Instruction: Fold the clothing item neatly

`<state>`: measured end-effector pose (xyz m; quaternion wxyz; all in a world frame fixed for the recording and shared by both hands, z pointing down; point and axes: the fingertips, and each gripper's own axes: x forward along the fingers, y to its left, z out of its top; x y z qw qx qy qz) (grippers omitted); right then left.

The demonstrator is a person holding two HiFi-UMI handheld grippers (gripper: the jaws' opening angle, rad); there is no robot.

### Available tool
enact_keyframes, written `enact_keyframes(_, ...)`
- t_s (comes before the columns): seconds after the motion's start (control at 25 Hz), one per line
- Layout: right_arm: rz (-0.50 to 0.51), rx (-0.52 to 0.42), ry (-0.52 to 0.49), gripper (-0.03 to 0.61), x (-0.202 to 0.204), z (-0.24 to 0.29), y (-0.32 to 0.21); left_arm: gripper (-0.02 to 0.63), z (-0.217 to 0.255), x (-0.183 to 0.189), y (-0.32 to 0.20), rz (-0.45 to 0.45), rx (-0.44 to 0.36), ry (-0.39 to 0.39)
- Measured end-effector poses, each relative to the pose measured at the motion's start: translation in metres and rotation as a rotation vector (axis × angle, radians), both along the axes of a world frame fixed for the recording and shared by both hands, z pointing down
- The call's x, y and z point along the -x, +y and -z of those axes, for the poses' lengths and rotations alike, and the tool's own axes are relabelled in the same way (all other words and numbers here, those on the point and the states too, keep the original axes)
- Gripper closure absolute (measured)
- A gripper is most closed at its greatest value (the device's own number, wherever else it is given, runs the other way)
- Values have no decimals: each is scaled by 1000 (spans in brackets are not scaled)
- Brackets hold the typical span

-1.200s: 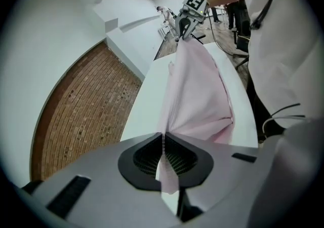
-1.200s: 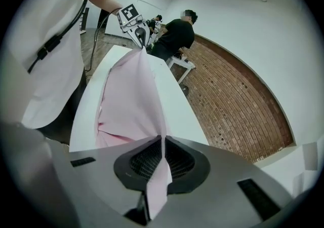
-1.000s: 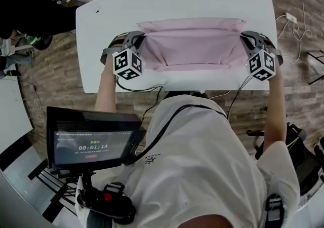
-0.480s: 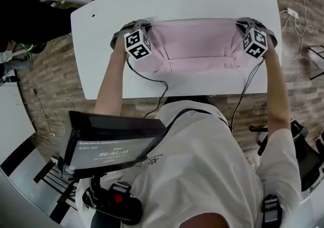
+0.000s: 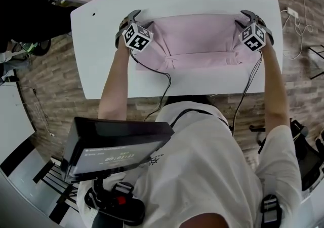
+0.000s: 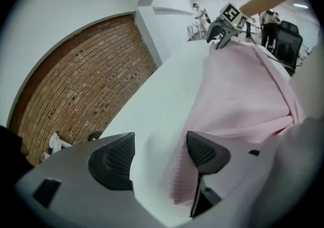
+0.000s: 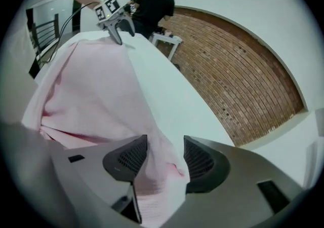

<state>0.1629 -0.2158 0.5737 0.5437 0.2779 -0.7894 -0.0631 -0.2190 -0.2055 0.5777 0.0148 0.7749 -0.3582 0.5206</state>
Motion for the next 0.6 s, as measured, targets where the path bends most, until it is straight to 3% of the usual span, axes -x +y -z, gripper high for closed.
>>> enact_keyframes(0.2,-103,-67,-71,367,-24,35,3,302,33,14,2,98,-82,110)
enact_keyframes(0.4,-179,-103,-129,368,-38,47,30,302,72,25,6,238,-133,303)
enact_keyframes(0.52,-198,-71,-155,368,-35,36,50,304,76,31,8,279,-127,343)
enact_keyframes(0.6,-203,-49,-175,370,-31,32,68,375,78,28,23,279,-120,336)
